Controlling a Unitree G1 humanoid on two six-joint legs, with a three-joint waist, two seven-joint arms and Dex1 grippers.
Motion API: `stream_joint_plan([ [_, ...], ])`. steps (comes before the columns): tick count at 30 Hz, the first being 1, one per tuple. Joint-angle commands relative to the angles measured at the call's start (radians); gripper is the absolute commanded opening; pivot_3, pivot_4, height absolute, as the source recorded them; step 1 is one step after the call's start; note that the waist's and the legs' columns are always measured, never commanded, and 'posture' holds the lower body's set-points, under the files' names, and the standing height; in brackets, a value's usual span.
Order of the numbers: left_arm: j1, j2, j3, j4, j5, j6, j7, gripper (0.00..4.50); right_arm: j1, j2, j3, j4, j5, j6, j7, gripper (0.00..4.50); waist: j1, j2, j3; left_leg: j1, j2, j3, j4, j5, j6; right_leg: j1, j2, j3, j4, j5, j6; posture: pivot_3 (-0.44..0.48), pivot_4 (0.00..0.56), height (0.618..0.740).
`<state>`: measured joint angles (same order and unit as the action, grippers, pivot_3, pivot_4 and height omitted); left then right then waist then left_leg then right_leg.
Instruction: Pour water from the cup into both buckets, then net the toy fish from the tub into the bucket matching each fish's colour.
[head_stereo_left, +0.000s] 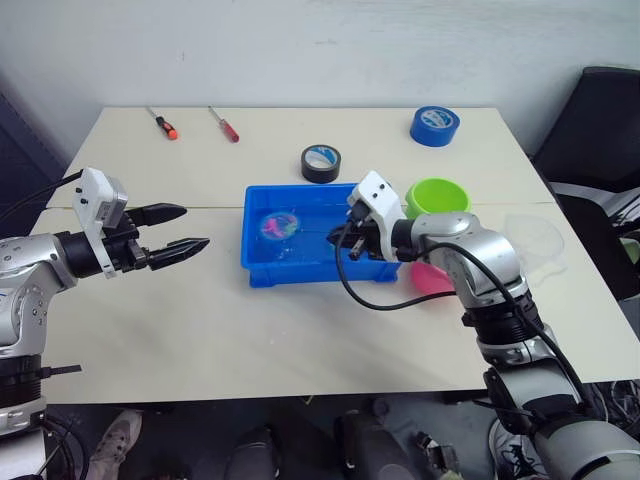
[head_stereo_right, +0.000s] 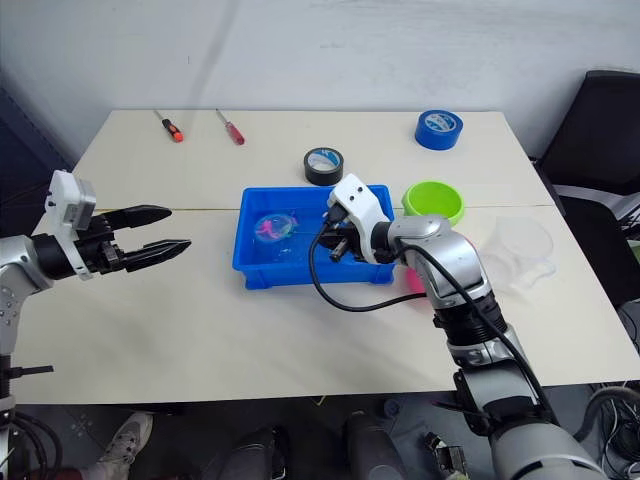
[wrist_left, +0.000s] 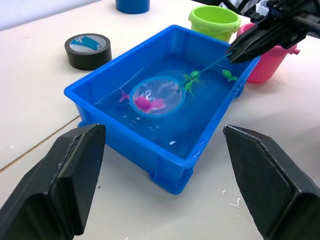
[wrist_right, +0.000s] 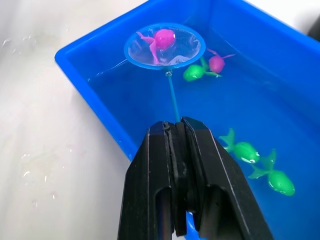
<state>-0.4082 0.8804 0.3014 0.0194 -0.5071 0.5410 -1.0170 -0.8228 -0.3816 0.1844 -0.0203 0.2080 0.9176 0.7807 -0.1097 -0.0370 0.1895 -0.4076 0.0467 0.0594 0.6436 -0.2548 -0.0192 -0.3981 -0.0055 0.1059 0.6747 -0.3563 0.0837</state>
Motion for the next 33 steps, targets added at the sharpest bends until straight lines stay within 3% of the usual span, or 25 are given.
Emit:
stream_joint_plan([
  [1,-0.044,0.003,-0.017,0.005,0.007,-0.037,-0.01,4.12,0.017,-0.03,-0.056,-0.063,0.028,-0.033,-0.005,0.0,0.001,0.0,0.0,0.0,0.0,0.0,0.0,0.0,0.0,0.0,0.0,0.0,0.0,0.0,0.0,0.0,0.15,0.734],
  [7,-0.154,-0.017,-0.085,0.08,0.026,-0.086,-0.046,4.12,0.096,-0.136,-0.184,-0.164,0.095,-0.069,0.019,0.0,0.018,0.0,0.0,-0.001,0.0,-0.001,0.0,0.0,0.0,0.0,0.0,-0.001,-0.003,0.0,0.0,0.0,0.15,0.734],
  [17,-0.266,-0.071,-0.161,0.202,0.066,-0.152,-0.096,4.12,0.156,-0.343,-0.452,-0.318,0.314,0.105,0.05,0.0,0.026,0.001,0.001,-0.002,0.0,0.0,0.0,-0.001,0.001,0.0,0.001,0.0,-0.003,0.0,0.0,0.0,0.15,0.734],
  [21,-0.327,-0.099,-0.192,0.273,0.087,-0.184,-0.123,4.12,0.28,-0.463,-0.594,-0.367,0.327,0.145,0.051,0.0,0.031,0.001,0.001,-0.002,0.0,0.0,-0.001,-0.001,0.001,0.0,0.001,0.0,-0.004,0.0,0.0,0.0,0.15,0.734],
  [28,-0.453,-0.147,-0.236,0.456,0.135,-0.266,-0.186,4.12,0.571,-0.565,-0.803,-0.457,0.3,0.123,0.033,0.0,0.055,0.001,0.001,-0.004,-0.001,0.001,0.0,-0.002,0.003,0.0,0.001,0.001,-0.01,0.001,0.002,0.0,0.15,0.734],
  [33,-0.509,-0.183,-0.255,0.548,0.165,-0.316,-0.219,4.12,0.702,-0.584,-0.844,-0.476,0.257,0.03,0.018,0.0,0.052,0.001,0.001,-0.004,0.0,0.004,0.002,-0.003,0.004,0.001,0.003,0.004,-0.011,0.002,0.004,0.0,0.15,0.734],
])
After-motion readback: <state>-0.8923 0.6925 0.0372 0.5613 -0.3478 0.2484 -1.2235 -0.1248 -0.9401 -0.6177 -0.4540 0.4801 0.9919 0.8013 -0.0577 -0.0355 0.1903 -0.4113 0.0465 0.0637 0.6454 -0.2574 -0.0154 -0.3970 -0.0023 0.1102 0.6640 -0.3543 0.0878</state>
